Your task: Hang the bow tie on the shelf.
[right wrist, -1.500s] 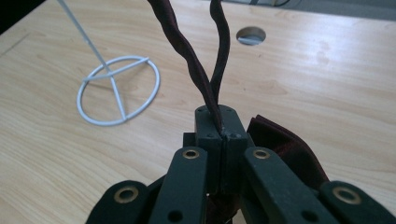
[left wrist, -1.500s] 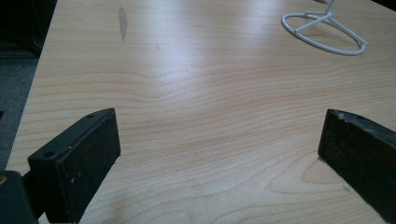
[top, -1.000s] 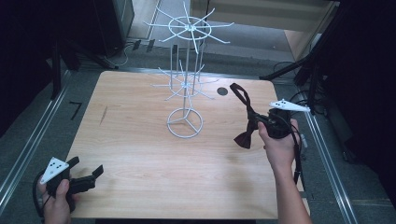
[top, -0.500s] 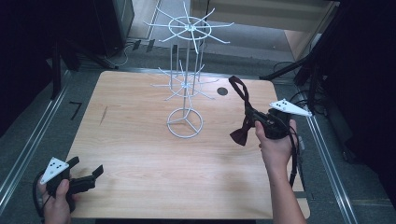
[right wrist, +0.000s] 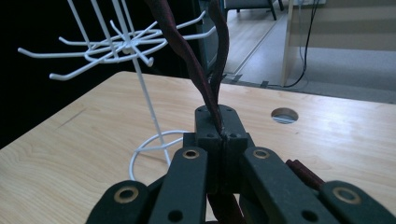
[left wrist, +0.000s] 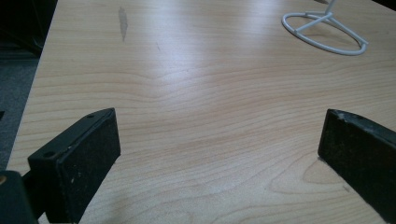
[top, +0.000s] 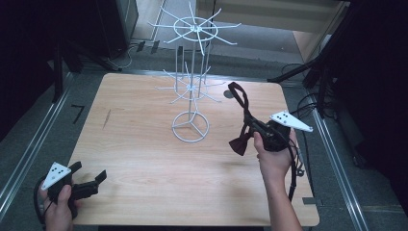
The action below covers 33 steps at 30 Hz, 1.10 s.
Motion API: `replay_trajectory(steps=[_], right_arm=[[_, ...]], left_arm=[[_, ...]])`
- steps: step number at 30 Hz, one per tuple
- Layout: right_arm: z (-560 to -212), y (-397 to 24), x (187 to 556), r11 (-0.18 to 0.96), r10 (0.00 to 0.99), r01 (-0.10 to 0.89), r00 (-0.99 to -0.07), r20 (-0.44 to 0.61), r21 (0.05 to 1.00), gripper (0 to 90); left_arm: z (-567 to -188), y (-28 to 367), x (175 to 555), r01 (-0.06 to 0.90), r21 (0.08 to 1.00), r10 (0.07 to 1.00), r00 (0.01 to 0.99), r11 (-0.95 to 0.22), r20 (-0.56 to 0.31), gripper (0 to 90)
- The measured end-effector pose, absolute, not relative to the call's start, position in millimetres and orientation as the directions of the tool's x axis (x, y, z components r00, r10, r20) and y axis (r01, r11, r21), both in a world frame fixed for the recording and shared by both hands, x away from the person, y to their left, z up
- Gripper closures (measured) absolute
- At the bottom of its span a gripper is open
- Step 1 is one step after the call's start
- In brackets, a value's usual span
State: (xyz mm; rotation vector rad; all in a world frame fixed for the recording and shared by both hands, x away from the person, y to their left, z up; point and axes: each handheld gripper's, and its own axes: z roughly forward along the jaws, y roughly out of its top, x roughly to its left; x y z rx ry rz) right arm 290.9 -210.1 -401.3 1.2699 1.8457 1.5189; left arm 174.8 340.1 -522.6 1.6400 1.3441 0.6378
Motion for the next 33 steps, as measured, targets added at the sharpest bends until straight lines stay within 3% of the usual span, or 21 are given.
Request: replay_trajectory(steps=[33], right_arm=[[-458, -147, 309, -0.063, 0.829, 0.420, -0.484, 0.282, 0.905, 90.0]], left_arm=[[-523, 341, 175, 0.489, 0.872, 0.948, 0.280, -0.006, -0.151, 0.0]])
